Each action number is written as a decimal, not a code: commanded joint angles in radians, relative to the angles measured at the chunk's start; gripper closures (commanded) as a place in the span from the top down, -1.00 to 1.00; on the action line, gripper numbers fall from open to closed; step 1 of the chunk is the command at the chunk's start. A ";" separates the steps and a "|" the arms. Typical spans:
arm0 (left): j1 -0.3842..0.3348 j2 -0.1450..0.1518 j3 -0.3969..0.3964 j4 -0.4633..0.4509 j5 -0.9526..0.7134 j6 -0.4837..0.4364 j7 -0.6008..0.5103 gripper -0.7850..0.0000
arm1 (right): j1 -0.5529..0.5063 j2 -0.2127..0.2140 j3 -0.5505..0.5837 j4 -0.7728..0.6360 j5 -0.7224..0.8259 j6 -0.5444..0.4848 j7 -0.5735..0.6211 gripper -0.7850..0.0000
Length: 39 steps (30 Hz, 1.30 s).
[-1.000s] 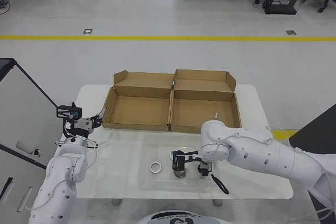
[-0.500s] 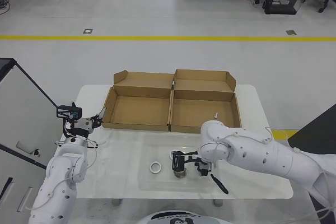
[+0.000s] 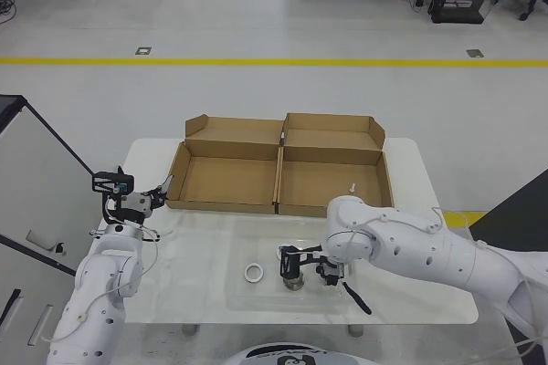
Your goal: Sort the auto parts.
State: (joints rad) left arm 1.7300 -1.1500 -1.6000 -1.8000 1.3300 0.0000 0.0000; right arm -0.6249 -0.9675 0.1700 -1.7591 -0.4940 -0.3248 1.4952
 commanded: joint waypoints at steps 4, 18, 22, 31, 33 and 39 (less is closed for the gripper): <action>0.000 0.000 0.000 0.000 0.000 0.000 0.000 1.00 | 0.003 0.000 0.000 0.006 -0.002 -0.004 -0.004 -1.00; 0.000 0.000 0.000 0.000 0.000 0.000 0.000 1.00 | 0.022 0.051 0.082 -0.066 0.073 0.001 -0.001 -1.00; 0.000 0.000 0.000 0.000 0.000 0.000 0.000 1.00 | 0.008 0.086 0.144 -0.104 0.125 -0.012 -0.023 -1.00; 0.000 0.000 0.000 0.000 0.000 0.000 0.000 1.00 | -0.065 0.168 0.291 -0.155 0.243 -0.092 -0.113 -1.00; 0.000 0.000 0.000 0.000 0.000 0.000 0.000 1.00 | -0.082 0.182 0.319 -0.160 0.261 -0.103 -0.134 -1.00; 0.000 0.000 0.000 0.000 0.000 0.000 0.000 1.00 | -0.082 0.182 0.319 -0.160 0.261 -0.103 -0.134 -1.00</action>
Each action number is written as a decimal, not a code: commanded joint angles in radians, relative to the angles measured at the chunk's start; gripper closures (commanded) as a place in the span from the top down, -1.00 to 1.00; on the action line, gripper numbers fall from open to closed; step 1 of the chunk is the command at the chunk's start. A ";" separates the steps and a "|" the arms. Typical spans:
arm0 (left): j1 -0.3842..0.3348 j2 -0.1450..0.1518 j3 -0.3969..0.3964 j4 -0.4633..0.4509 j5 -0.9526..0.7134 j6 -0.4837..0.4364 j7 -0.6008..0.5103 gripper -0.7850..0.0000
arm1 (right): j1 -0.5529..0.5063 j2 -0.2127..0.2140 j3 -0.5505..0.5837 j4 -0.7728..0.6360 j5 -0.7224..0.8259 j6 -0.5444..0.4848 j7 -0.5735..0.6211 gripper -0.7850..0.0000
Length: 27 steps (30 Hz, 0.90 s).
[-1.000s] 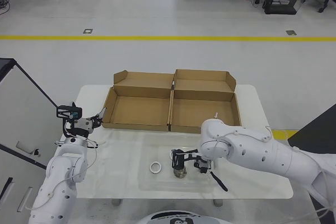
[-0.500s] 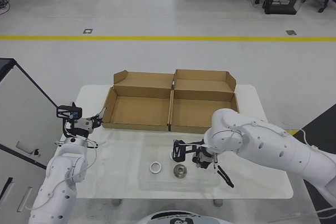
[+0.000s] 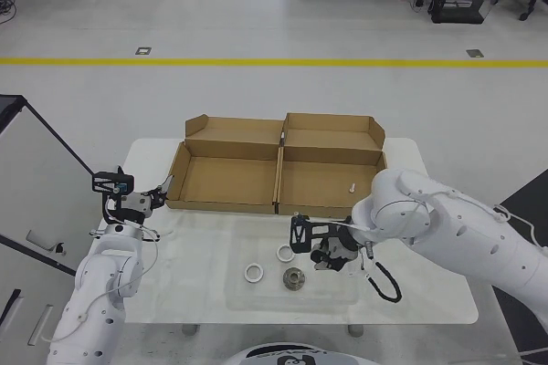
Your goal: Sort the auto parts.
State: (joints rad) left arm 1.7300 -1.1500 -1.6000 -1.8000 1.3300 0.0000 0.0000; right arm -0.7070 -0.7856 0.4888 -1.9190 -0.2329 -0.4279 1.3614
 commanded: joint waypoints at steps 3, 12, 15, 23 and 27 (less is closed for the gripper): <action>0.000 0.000 0.000 0.000 0.000 0.000 0.000 1.00 | 0.000 0.000 0.000 0.000 0.000 0.000 0.000 -1.00; 0.000 0.000 0.000 0.000 0.000 0.000 0.000 1.00 | -0.033 0.017 0.051 0.065 0.107 -0.048 -0.068 -1.00; 0.000 0.000 0.000 0.000 0.000 0.000 0.000 1.00 | -0.058 0.044 0.112 0.114 0.214 -0.106 -0.076 -1.00; 0.000 0.000 0.000 0.000 0.000 0.000 0.000 1.00 | -0.146 0.141 0.209 0.146 0.474 -0.238 -0.207 -1.00; 0.000 0.000 0.000 0.000 0.000 0.000 0.000 1.00 | -0.162 0.181 0.208 0.146 0.560 -0.303 -0.272 -1.00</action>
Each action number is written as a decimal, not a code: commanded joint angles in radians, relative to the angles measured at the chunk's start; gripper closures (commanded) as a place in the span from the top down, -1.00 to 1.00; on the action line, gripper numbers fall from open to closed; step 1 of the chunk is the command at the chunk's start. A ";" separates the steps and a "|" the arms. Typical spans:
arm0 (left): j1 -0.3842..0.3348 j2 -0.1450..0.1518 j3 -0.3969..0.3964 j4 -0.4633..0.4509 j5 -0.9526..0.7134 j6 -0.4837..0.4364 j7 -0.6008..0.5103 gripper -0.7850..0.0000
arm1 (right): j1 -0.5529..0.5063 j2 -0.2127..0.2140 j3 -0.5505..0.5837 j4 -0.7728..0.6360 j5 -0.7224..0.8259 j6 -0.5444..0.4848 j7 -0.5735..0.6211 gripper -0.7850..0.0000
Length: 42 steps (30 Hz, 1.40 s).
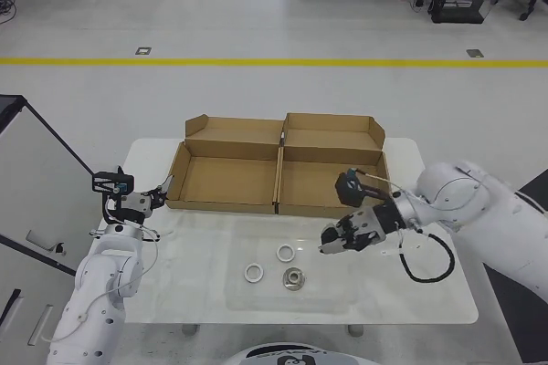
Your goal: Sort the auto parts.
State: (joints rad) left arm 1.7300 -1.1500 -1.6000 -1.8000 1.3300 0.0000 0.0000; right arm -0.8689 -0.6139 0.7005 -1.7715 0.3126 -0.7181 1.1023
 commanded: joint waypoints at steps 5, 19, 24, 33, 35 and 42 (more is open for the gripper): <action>0.000 0.000 0.000 0.000 0.000 0.000 0.000 1.00 | 0.020 0.038 -0.052 -0.018 0.096 -0.103 -0.102 -1.00; 0.000 0.000 0.000 0.000 0.000 0.000 0.000 1.00 | 0.179 0.048 -0.266 -0.052 0.203 -0.294 -0.294 -1.00; 0.000 0.000 0.000 0.000 0.000 0.000 0.000 1.00 | 0.179 0.048 -0.266 -0.052 0.203 -0.294 -0.294 -1.00; 0.000 0.000 0.000 0.000 0.000 0.000 0.000 1.00 | 0.175 0.047 -0.251 -0.055 0.170 -0.265 -0.305 -1.00; 0.000 0.000 0.000 0.000 0.000 0.000 0.000 1.00 | 0.155 0.046 -0.244 -0.062 0.186 -0.270 -0.332 -1.00; 0.000 0.000 0.000 0.000 0.000 0.000 0.000 1.00 | 0.114 0.048 -0.211 -0.056 0.372 -0.294 -0.295 -1.00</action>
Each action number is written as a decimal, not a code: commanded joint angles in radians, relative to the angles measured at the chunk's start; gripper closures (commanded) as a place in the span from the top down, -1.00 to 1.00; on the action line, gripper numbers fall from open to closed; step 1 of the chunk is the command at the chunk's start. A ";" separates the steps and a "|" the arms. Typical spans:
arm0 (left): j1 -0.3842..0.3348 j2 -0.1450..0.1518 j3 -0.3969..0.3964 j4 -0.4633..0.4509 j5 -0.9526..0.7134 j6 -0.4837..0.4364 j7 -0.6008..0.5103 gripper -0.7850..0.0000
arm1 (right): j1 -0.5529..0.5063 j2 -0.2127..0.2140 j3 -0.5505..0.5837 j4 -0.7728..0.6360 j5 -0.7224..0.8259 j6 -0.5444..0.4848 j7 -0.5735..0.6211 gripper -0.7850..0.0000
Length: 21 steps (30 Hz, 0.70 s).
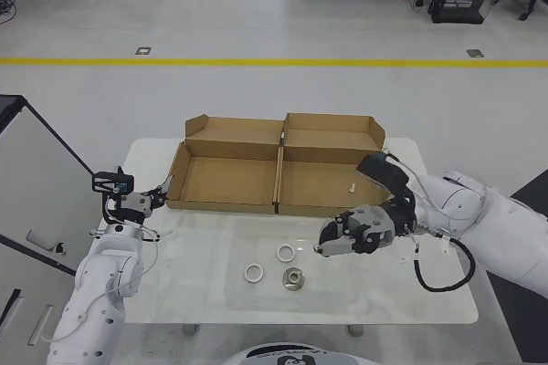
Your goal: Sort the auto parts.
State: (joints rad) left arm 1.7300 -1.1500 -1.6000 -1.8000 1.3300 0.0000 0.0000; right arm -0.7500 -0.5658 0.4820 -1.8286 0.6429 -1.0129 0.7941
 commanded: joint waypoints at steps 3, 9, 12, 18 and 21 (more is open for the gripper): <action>0.000 0.000 0.000 0.000 0.000 0.000 0.000 1.00 | -0.022 0.001 0.024 -0.003 0.107 0.001 0.014 -1.00; 0.000 0.000 0.000 0.000 0.000 0.000 0.000 1.00 | -0.051 -0.004 0.050 -0.048 0.238 0.001 0.014 -1.00; 0.000 0.000 0.000 0.000 0.000 0.000 0.000 1.00 | -0.057 -0.013 0.053 -0.075 0.285 0.001 0.014 -1.00; 0.000 0.000 0.000 0.000 0.000 0.000 0.000 1.00 | -0.051 -0.049 0.042 -0.121 0.384 0.001 0.014 -1.00; 0.000 0.000 0.000 0.000 0.000 0.000 0.000 1.00 | -0.042 -0.071 0.040 -0.137 0.418 0.003 0.016 -1.00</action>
State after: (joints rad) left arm 1.7300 -1.1500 -1.6000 -1.8000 1.3300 0.0000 0.0000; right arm -0.7952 -0.6295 0.5226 -1.9599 1.0480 -1.0121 0.8087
